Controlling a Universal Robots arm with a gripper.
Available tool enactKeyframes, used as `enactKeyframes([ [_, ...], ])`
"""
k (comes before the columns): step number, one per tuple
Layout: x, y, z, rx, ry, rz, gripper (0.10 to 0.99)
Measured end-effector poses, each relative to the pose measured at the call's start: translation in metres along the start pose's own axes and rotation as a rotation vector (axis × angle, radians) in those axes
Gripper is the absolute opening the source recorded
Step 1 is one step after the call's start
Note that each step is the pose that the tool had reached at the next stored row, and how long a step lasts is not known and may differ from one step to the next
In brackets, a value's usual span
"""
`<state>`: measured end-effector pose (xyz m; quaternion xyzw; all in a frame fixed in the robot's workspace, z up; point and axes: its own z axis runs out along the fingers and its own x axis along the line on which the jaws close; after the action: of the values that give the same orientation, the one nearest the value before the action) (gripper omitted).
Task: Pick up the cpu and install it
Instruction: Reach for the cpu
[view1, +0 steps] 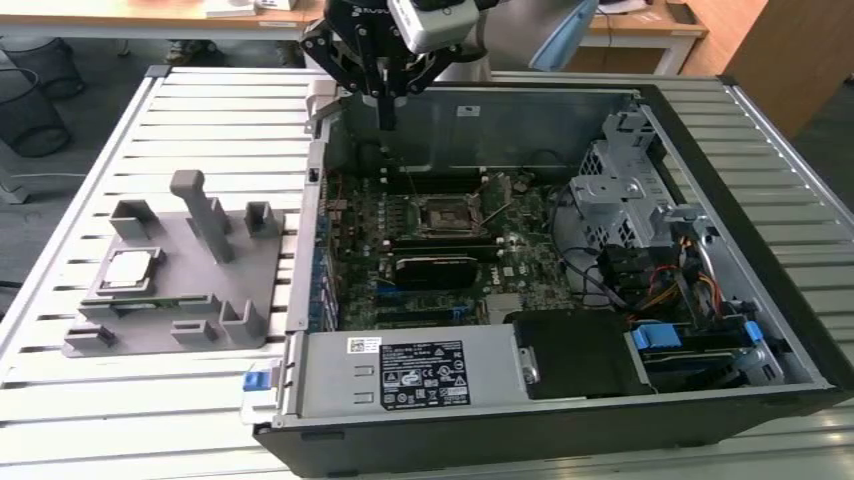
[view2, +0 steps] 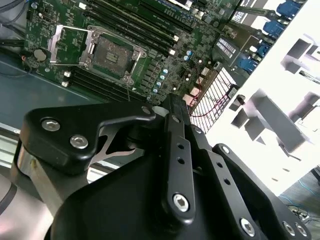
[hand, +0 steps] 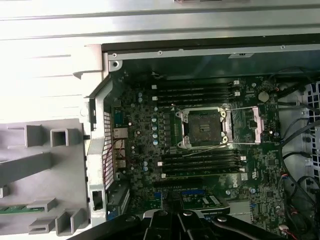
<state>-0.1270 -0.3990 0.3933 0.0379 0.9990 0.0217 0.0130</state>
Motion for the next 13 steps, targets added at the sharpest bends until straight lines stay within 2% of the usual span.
enactKeyframes([
  [5, 0.0044, -0.0003, 0.0000, 0.000, -0.0001, 0.000, 0.106],
  [13, 0.0163, -0.0011, -0.0002, 0.000, 0.0000, 0.000, 0.106],
])
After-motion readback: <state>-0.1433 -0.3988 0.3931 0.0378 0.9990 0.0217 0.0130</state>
